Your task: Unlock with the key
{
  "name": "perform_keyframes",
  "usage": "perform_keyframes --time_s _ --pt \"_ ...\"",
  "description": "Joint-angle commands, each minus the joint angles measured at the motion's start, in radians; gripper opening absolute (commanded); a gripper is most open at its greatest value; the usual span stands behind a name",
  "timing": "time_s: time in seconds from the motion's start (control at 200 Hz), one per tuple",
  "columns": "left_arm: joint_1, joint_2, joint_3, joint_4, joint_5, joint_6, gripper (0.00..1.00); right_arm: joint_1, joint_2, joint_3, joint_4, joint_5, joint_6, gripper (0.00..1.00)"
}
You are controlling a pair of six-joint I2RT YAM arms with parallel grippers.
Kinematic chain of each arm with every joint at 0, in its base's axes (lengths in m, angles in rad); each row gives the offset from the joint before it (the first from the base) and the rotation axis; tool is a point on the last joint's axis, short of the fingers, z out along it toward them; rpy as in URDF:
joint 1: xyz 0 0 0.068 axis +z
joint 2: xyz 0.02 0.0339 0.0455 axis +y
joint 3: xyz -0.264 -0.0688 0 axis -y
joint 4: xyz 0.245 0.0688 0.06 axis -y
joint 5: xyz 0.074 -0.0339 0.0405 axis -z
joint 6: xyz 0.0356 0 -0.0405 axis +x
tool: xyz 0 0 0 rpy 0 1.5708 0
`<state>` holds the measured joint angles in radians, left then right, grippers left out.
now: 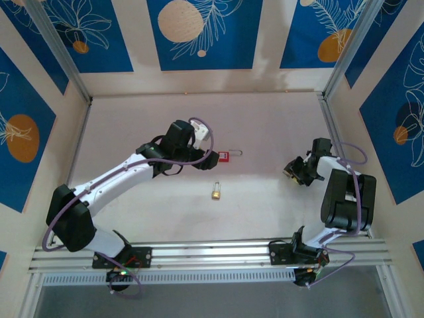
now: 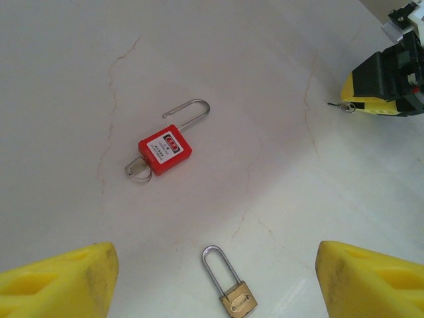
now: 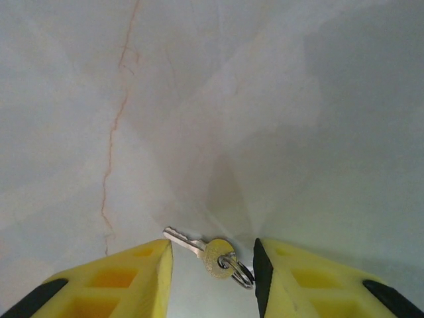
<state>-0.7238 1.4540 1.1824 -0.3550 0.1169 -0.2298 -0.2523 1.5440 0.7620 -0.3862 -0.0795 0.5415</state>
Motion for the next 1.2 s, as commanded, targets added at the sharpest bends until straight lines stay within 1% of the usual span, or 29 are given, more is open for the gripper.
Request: perform_keyframes --time_s 0.0,0.165,0.27,0.48,0.635,0.755,0.89,0.95,1.08,1.191 --pt "0.008 -0.027 0.000 0.008 0.028 -0.008 0.78 0.013 -0.001 0.015 -0.023 -0.027 -0.008 0.36" --pt "0.008 -0.020 0.003 0.004 0.050 -0.019 0.78 0.055 -0.010 0.024 -0.035 0.001 0.001 0.31" --pt "0.007 -0.018 0.004 0.002 0.050 -0.019 0.78 0.063 -0.017 0.030 -0.043 0.021 -0.002 0.27" --pt "0.008 -0.020 0.003 0.003 0.061 -0.020 0.78 0.066 -0.021 0.051 -0.068 0.048 -0.022 0.12" --pt "0.007 -0.023 0.003 0.003 0.056 -0.018 0.78 0.065 -0.023 0.056 -0.073 0.060 -0.026 0.04" --pt "0.008 -0.021 0.004 0.004 0.058 -0.017 0.78 0.069 -0.037 0.060 -0.075 0.053 -0.026 0.01" --pt "0.007 -0.028 -0.002 0.009 0.049 -0.011 0.78 0.100 -0.085 0.072 -0.103 0.064 -0.028 0.00" --pt "0.007 -0.037 -0.010 0.022 0.061 -0.002 0.76 0.120 -0.125 0.080 -0.120 0.073 -0.025 0.00" --pt "0.008 -0.104 -0.082 0.151 0.124 -0.010 0.76 0.159 -0.250 0.105 -0.157 0.084 -0.014 0.00" --pt "0.007 -0.163 -0.166 0.289 0.154 -0.009 0.79 0.198 -0.310 0.172 -0.218 0.075 -0.013 0.00"
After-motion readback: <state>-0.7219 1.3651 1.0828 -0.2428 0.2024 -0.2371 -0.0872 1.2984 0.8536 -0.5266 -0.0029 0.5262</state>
